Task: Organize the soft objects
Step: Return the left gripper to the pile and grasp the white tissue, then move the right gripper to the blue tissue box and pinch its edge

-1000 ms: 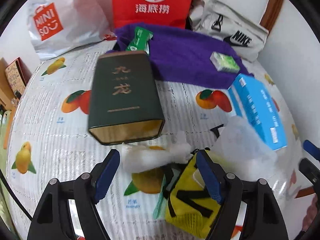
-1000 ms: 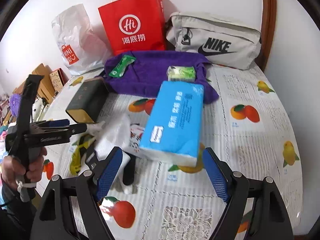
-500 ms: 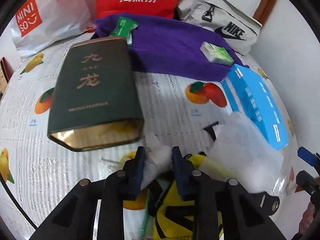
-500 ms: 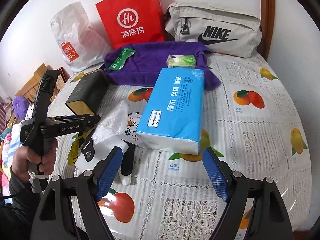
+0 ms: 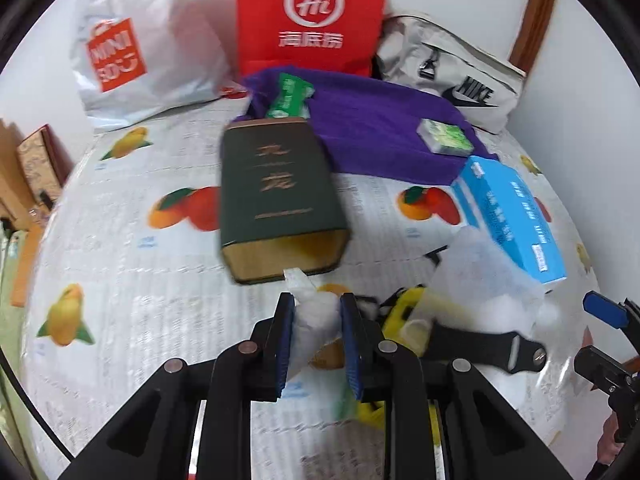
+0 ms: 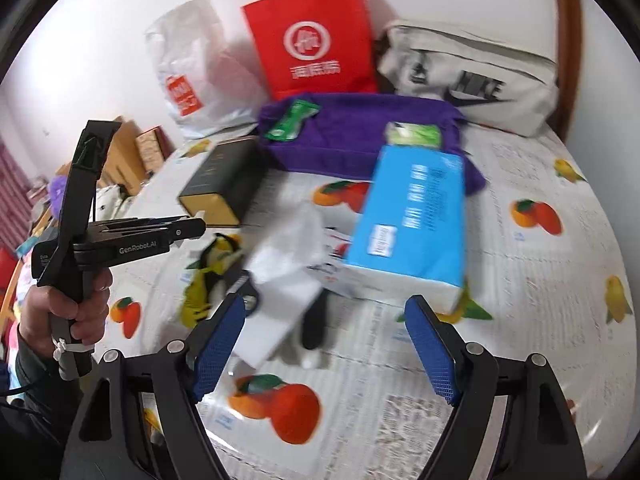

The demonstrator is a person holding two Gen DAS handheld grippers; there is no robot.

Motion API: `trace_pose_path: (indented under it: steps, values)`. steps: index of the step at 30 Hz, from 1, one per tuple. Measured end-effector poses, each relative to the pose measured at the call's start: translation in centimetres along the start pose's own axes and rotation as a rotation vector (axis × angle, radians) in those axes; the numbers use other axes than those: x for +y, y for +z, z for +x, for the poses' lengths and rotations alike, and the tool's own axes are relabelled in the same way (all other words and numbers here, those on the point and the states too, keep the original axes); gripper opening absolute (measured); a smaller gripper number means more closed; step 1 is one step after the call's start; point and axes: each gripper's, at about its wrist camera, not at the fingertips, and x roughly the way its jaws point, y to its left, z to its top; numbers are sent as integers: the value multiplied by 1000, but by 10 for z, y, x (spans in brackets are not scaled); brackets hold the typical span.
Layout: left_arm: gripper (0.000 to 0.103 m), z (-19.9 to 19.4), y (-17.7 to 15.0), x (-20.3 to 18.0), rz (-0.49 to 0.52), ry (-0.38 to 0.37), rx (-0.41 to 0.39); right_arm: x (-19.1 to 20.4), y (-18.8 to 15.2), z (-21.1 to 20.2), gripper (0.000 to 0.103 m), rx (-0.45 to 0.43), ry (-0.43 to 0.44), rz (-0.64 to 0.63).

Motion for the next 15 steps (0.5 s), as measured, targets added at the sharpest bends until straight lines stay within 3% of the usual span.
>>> trace_pose_path:
  steps: [3,12,15]
  values:
    - [22,0,-7,11,-27,-3,8,14,4,9,80,-5,32,-44]
    - [22,3,-21,30,-90,-31,25,46,8,46,59,51,66,-189]
    - [22,5,-23,29,-86,-42,29,54,6,56,40,69,21,-250]
